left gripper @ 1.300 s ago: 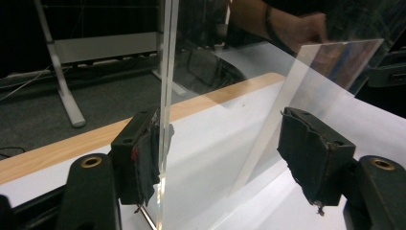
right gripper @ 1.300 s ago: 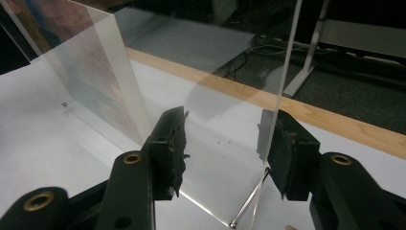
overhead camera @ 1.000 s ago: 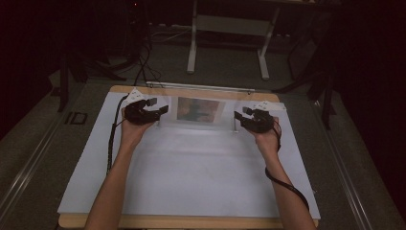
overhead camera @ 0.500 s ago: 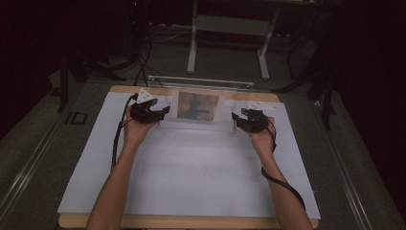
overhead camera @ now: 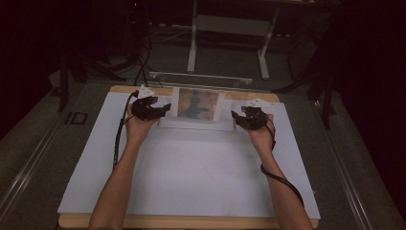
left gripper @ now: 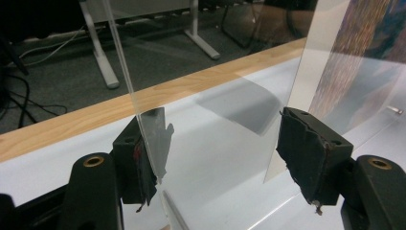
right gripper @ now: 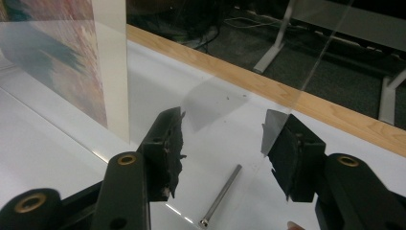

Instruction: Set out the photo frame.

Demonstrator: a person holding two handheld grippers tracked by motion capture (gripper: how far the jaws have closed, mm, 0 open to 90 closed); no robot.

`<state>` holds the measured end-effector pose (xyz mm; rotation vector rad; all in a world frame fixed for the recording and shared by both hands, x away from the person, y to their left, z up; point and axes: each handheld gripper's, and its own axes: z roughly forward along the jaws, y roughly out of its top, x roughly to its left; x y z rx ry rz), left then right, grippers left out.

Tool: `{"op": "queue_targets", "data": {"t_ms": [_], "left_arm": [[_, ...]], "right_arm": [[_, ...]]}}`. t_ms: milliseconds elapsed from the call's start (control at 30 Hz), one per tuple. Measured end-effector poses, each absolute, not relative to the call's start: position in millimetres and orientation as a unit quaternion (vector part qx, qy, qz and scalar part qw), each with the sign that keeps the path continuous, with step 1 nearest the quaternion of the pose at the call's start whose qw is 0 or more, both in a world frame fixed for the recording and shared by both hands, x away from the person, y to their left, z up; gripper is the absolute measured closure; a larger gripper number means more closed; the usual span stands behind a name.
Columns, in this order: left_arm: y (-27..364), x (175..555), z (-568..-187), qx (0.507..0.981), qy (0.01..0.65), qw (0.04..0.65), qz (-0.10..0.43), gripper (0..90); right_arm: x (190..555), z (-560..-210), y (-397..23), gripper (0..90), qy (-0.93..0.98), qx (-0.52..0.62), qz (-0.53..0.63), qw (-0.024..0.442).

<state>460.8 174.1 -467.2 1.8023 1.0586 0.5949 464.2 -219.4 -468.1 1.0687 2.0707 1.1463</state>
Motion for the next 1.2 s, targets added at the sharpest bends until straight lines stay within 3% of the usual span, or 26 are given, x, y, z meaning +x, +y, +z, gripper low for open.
{"op": "queue_targets", "data": {"t_ms": [700,1200], "left_arm": [[170.7,447.0,-464.4,0.73,0.438,0.467,0.238,34.0],[163.6,425.8,-452.1,0.734,0.443,0.467,0.216,34.0]], "right_arm": [[452.8,-466.0,-222.2,48.9,0.759,0.407,0.435,0.263],[425.2,-456.0,-235.7,50.1,0.755,0.402,0.448,0.261]]}}
